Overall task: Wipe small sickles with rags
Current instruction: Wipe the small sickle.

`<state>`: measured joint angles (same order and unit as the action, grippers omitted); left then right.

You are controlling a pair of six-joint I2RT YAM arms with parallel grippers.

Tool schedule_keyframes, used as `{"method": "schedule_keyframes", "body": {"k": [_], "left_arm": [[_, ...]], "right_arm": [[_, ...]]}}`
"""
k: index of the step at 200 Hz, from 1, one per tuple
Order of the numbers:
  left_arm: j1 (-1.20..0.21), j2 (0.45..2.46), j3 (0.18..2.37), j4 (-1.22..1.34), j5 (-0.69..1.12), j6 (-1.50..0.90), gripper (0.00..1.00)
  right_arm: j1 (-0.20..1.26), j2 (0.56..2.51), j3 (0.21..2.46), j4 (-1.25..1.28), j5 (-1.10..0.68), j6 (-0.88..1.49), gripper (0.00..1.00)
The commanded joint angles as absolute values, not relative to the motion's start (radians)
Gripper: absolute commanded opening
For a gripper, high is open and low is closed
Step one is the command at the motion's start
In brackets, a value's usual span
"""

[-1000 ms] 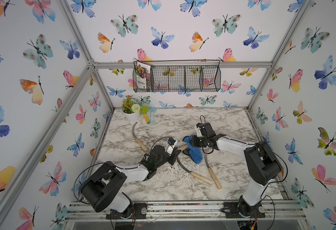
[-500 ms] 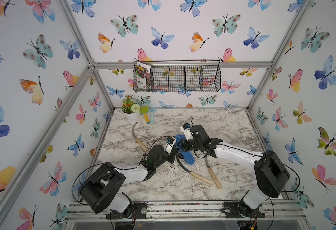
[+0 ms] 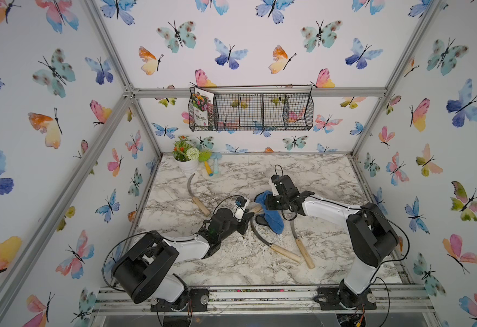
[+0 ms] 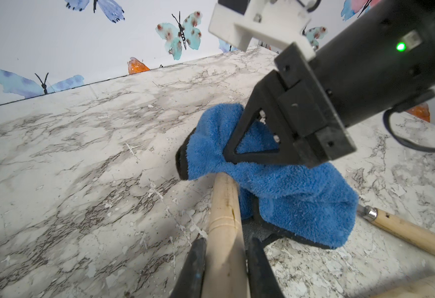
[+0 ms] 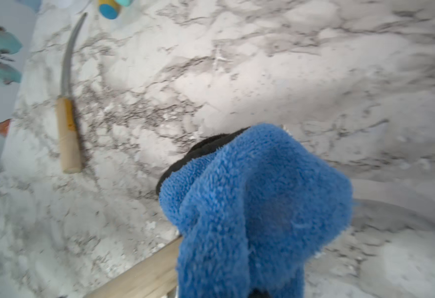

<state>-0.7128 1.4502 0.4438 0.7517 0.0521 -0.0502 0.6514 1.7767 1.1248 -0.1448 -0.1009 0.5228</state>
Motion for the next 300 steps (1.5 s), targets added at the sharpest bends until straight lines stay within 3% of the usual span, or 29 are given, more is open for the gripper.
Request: {"method": "schedule_keyframes", "body": {"k": [1, 28, 66, 112, 154, 228, 300], "left_arm": [[-0.707, 1.427, 0.464, 0.811, 0.05, -0.045, 0.0], [-0.707, 1.425, 0.462, 0.813, 0.05, -0.045, 0.0], [-0.707, 1.429, 0.465, 0.812, 0.049, -0.043, 0.0], [-0.706, 1.418, 0.457, 0.814, 0.051, -0.043, 0.0], [-0.707, 1.422, 0.459, 0.812, 0.052, -0.041, 0.0], [-0.707, 1.423, 0.46, 0.816, 0.053, -0.041, 0.0], [-0.707, 1.418, 0.456, 0.816, 0.053, -0.041, 0.0]], "right_arm": [[0.691, 1.763, 1.123, -0.165, -0.122, 0.502, 0.04], [0.79, 1.74, 1.15, -0.151, -0.091, 0.45, 0.03], [0.805, 1.686, 1.099, -0.053, -0.186, 0.438, 0.03], [0.746, 1.734, 1.113, -0.161, -0.011, 0.518, 0.03], [0.637, 1.808, 1.116, -0.229, -0.045, 0.556, 0.04], [0.793, 1.696, 1.1, -0.086, -0.105, 0.448, 0.03], [0.796, 1.606, 1.011, 0.053, -0.23, 0.428, 0.03]]}}
